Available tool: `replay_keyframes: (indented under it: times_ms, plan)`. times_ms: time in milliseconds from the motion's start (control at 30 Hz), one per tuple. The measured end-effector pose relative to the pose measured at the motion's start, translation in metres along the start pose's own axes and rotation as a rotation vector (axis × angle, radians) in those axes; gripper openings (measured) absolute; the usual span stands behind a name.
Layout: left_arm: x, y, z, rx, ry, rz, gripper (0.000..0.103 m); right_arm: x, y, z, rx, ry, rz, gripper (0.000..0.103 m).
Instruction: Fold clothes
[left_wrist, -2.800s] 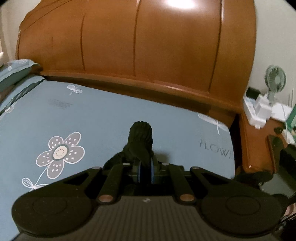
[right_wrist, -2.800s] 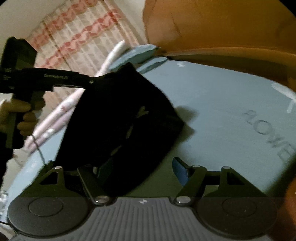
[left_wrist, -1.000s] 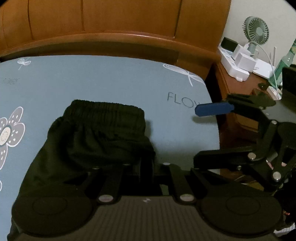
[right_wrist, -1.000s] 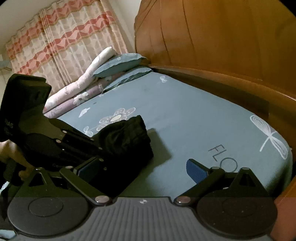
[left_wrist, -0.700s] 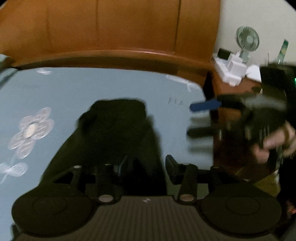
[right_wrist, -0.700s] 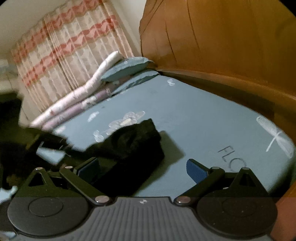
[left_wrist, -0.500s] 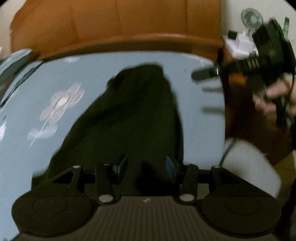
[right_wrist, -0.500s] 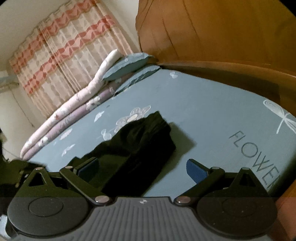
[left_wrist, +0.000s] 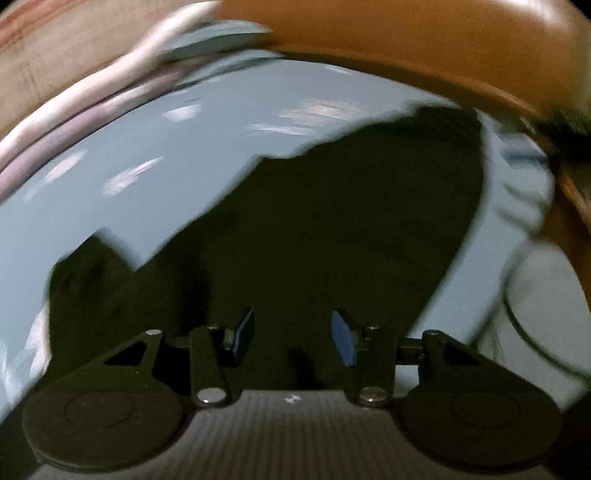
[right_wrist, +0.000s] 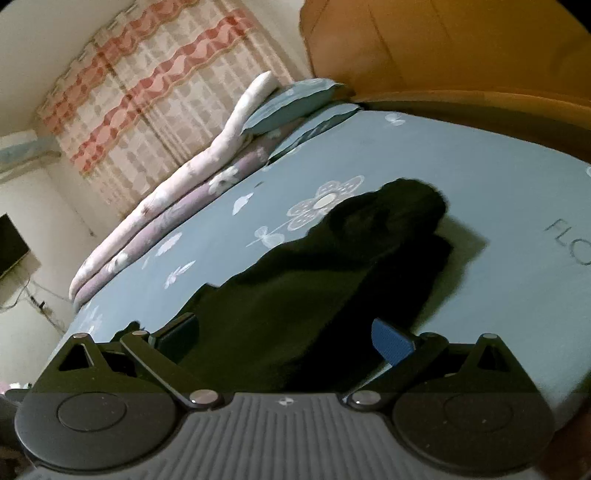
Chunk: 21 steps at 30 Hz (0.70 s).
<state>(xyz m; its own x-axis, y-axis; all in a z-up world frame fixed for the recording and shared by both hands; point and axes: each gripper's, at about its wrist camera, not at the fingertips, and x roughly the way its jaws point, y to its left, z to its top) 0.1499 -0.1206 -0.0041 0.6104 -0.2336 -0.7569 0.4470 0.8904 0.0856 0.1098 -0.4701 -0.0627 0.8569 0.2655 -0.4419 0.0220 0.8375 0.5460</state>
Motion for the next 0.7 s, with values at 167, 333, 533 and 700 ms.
replay_keyframes:
  times_ms: [167, 333, 533, 700]
  plan:
    - [-0.021, 0.063, -0.023, -0.341, -0.021, 0.058, 0.048, 0.004, 0.021, -0.007, -0.021, 0.017, -0.001, 0.102]
    - [-0.024, 0.113, -0.053, -0.642, 0.011, -0.013, 0.055, 0.007, 0.039, -0.008, -0.043, 0.031, 0.005, 0.102]
    - [-0.007, 0.142, -0.083, -0.803, 0.006, -0.092, 0.062, 0.007, 0.054, -0.007, -0.085, 0.046, -0.002, 0.102]
    - [0.009, 0.156, -0.096, -0.877, 0.002, -0.135, 0.072, 0.005, 0.056, -0.007, -0.089, 0.050, -0.019, 0.102]
